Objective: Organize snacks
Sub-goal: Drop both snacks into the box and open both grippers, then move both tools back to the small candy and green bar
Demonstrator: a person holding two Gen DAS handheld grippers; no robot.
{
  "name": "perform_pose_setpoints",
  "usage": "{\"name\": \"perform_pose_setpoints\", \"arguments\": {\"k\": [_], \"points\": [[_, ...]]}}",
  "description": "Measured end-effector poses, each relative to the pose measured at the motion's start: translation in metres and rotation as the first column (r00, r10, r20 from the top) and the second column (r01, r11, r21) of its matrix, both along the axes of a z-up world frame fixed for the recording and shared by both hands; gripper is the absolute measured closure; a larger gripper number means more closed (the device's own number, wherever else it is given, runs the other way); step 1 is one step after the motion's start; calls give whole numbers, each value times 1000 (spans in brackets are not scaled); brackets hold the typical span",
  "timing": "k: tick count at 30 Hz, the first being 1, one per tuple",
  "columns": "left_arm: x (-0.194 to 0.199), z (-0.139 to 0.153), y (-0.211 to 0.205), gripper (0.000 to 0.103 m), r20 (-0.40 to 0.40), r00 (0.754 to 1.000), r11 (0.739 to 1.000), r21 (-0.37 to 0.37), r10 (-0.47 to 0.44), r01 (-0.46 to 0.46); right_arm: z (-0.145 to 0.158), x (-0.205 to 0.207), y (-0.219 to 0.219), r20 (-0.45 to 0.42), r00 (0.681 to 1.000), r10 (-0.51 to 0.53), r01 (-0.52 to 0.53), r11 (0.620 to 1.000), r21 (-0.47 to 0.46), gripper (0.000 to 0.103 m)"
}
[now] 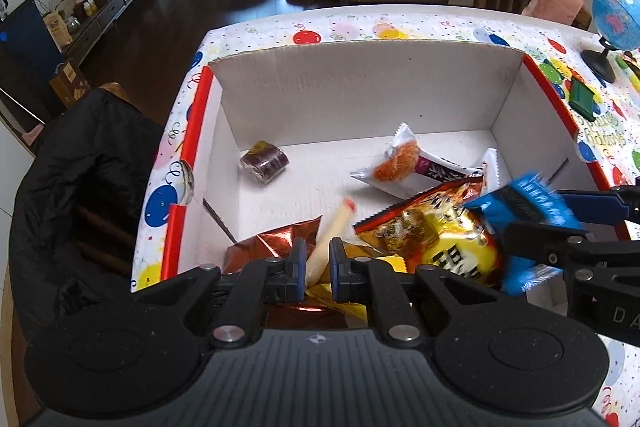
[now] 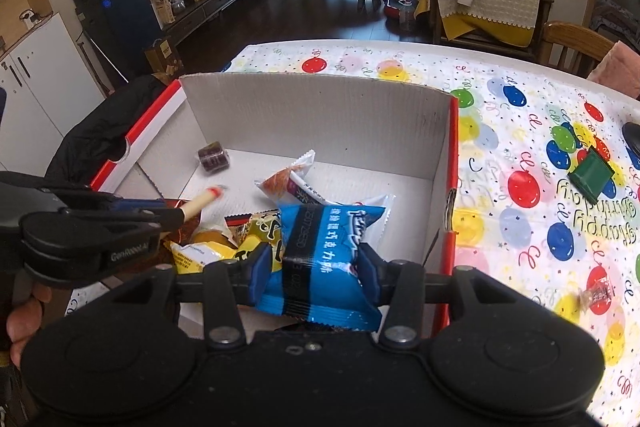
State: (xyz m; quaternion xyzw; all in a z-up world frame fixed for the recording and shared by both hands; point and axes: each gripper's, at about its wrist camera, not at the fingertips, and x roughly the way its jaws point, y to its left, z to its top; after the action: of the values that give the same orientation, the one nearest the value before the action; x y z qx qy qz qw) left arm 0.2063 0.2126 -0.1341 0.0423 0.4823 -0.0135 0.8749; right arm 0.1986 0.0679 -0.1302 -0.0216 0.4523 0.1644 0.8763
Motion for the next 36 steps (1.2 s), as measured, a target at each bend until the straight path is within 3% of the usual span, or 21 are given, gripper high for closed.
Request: {"name": "perform_pose_setpoints", "arguments": {"k": [14, 18, 28, 31, 32, 33, 36], "points": [[-16, 19, -2, 90, 6, 1000, 999, -42, 22, -22, 23, -19, -11, 57, 998, -2, -1, 999, 38, 40], [-23, 30, -5, 78, 29, 999, 998, -60, 23, -21, 33, -26, -15, 80, 997, 2, -6, 999, 50, 37], [-38, 60, -24, 75, 95, 995, 997, -79, 6, 2, 63, -46, -35, 159, 987, 4, -18, 996, 92, 21], [-42, 66, -32, 60, 112, 994, 996, -88, 1, 9, 69, -49, -43, 179, 984, 0, -17, 995, 95, 20], [-43, 69, -35, 44, 121, 993, 996, -93, -1, 13, 71, -50, -47, 184, 983, -4, -14, 995, 98, 18], [-45, 71, -38, 35, 134, 991, 995, -98, -1, 14, 73, -51, -51, 189, 982, -8, -11, 995, 101, 17], [-47, 77, -49, 35, 152, 988, 995, -101, -6, 21, 76, -52, -62, 201, 980, -16, -5, 994, 107, 16]]}}
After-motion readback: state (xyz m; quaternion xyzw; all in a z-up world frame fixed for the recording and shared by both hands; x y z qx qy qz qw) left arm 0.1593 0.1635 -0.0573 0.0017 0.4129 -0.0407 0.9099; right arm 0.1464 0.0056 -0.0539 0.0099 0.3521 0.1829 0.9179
